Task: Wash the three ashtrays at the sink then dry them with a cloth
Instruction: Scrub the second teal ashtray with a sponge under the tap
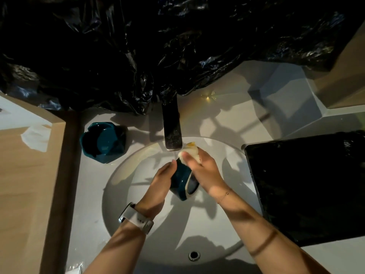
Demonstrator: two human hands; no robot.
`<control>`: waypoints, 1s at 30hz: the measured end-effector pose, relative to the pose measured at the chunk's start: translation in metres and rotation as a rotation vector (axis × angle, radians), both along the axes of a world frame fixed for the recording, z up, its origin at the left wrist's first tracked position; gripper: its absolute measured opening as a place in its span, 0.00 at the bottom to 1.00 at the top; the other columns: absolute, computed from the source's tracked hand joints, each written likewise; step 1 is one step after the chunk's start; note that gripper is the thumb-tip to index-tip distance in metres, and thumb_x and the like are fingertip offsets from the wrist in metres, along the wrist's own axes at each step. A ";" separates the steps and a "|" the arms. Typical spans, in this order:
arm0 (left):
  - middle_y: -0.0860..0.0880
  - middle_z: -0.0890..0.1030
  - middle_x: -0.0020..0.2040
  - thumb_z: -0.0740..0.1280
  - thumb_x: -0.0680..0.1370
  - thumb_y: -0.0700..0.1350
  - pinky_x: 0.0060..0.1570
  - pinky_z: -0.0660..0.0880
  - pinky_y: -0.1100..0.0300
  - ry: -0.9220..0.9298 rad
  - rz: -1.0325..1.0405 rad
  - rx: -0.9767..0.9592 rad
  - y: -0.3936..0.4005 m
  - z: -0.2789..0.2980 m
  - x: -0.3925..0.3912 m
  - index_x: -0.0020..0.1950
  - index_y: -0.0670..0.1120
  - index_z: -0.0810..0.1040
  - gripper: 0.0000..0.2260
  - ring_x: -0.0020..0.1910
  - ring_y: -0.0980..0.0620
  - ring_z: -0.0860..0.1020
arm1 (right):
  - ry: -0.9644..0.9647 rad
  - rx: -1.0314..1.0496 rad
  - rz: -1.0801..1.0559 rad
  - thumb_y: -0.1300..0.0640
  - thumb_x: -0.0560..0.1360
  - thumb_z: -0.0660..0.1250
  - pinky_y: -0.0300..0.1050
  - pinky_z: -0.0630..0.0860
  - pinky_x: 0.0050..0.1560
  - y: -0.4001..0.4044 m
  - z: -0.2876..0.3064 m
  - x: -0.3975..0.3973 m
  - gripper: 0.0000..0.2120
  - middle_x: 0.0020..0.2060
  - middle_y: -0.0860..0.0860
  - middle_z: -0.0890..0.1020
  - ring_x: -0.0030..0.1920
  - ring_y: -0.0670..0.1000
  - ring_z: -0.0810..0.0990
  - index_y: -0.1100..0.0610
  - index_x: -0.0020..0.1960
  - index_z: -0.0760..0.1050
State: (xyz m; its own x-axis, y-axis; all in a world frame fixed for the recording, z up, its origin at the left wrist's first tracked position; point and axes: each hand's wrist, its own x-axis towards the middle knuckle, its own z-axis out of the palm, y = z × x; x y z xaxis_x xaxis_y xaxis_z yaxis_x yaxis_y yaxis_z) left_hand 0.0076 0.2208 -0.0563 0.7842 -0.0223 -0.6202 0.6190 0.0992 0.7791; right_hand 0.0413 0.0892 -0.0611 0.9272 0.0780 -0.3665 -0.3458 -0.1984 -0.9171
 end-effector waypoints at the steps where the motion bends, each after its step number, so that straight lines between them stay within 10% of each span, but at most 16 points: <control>1: 0.39 0.83 0.50 0.57 0.85 0.47 0.46 0.76 0.62 0.004 0.036 -0.024 -0.001 0.000 -0.002 0.59 0.35 0.78 0.17 0.47 0.48 0.81 | 0.017 0.026 -0.021 0.48 0.77 0.65 0.33 0.74 0.50 -0.002 -0.001 0.002 0.05 0.46 0.45 0.81 0.48 0.41 0.80 0.42 0.53 0.75; 9: 0.42 0.78 0.42 0.56 0.85 0.42 0.37 0.73 0.68 0.012 0.138 0.148 -0.001 -0.001 -0.006 0.46 0.41 0.75 0.12 0.41 0.49 0.76 | -0.128 -0.150 0.268 0.48 0.77 0.67 0.42 0.75 0.47 0.015 -0.007 -0.005 0.10 0.42 0.49 0.80 0.44 0.49 0.80 0.48 0.57 0.72; 14: 0.43 0.79 0.38 0.59 0.85 0.45 0.37 0.75 0.59 -0.051 0.225 0.121 0.008 0.002 -0.009 0.44 0.40 0.74 0.13 0.37 0.47 0.79 | 0.177 0.073 0.126 0.55 0.79 0.66 0.23 0.69 0.34 0.021 0.000 0.027 0.04 0.31 0.40 0.80 0.32 0.38 0.77 0.54 0.48 0.78; 20: 0.44 0.76 0.33 0.56 0.85 0.39 0.28 0.74 0.63 -0.068 0.293 0.161 0.011 0.000 -0.011 0.43 0.39 0.73 0.12 0.28 0.54 0.78 | -0.046 0.035 0.267 0.53 0.77 0.67 0.35 0.75 0.50 0.039 -0.007 -0.003 0.08 0.44 0.48 0.81 0.45 0.44 0.79 0.55 0.55 0.77; 25: 0.40 0.80 0.39 0.60 0.84 0.46 0.38 0.74 0.57 -0.037 0.283 0.157 0.019 -0.008 -0.014 0.43 0.41 0.77 0.14 0.39 0.46 0.79 | 0.280 0.163 0.059 0.49 0.80 0.61 0.35 0.76 0.46 0.034 -0.013 0.011 0.12 0.42 0.52 0.82 0.43 0.48 0.80 0.57 0.51 0.77; 30: 0.45 0.83 0.44 0.56 0.85 0.47 0.36 0.75 0.65 -0.015 0.259 0.162 0.024 -0.012 -0.013 0.52 0.41 0.79 0.15 0.44 0.48 0.81 | -0.163 -0.204 0.280 0.48 0.79 0.64 0.39 0.76 0.51 0.050 -0.009 -0.004 0.12 0.46 0.49 0.82 0.46 0.47 0.80 0.55 0.56 0.78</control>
